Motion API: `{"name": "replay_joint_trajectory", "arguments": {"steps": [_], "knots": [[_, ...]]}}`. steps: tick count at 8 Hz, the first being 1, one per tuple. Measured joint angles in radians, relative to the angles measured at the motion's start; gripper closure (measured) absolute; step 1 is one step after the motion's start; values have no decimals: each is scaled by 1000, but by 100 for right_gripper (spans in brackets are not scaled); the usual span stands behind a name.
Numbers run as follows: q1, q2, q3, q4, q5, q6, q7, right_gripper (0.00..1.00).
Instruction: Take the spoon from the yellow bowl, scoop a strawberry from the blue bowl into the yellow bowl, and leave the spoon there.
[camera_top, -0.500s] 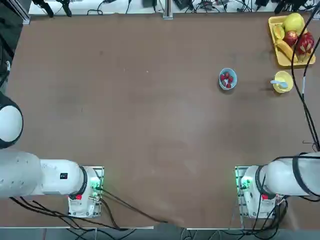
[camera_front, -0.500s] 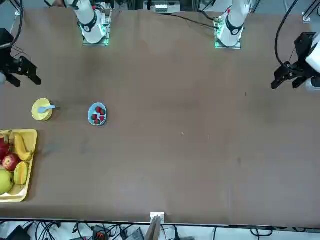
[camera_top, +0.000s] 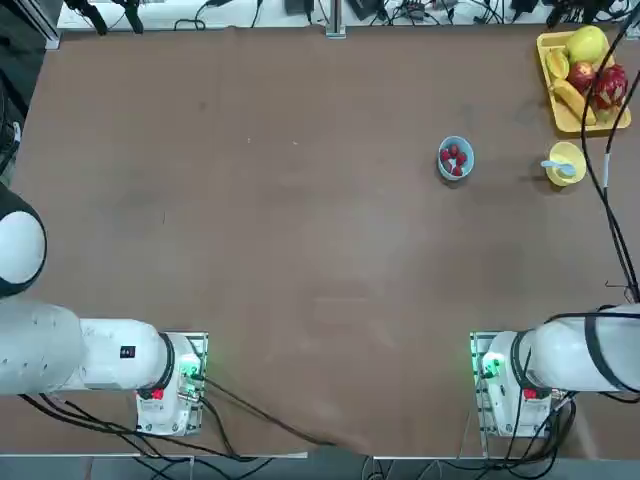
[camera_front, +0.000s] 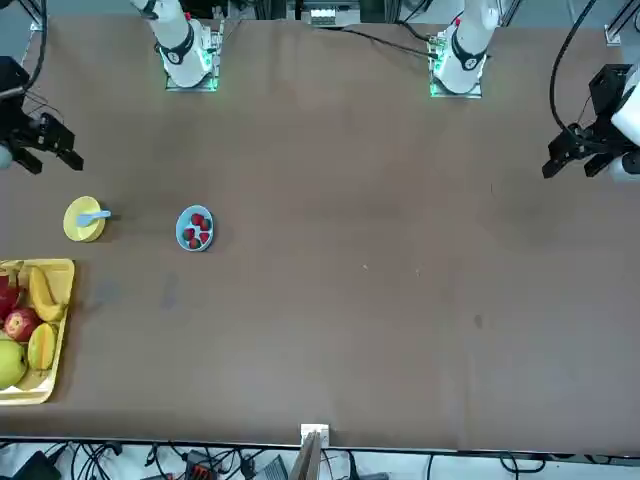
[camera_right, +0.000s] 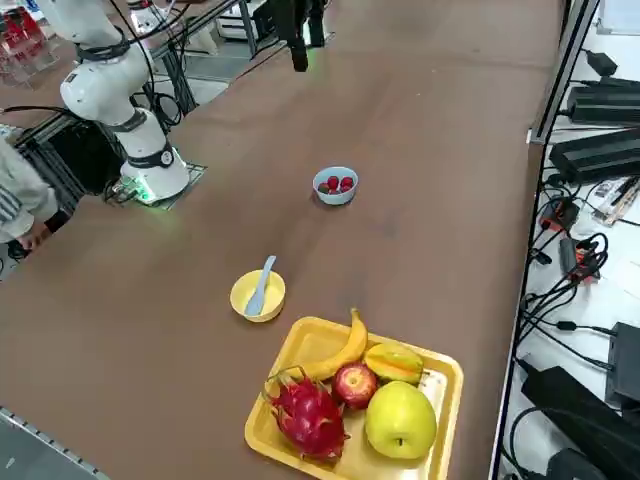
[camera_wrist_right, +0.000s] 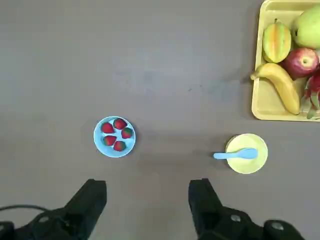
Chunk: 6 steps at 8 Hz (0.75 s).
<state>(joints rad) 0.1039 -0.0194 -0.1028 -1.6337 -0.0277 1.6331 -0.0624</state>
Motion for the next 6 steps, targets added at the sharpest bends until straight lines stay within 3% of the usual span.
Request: {"name": "replay_joint_trajectory", "arguments": {"steps": [3,6], "knots": [[85,60,9,-42,-191,6,67,0],[108,119,10,-180,-424,128,95,0]]}}
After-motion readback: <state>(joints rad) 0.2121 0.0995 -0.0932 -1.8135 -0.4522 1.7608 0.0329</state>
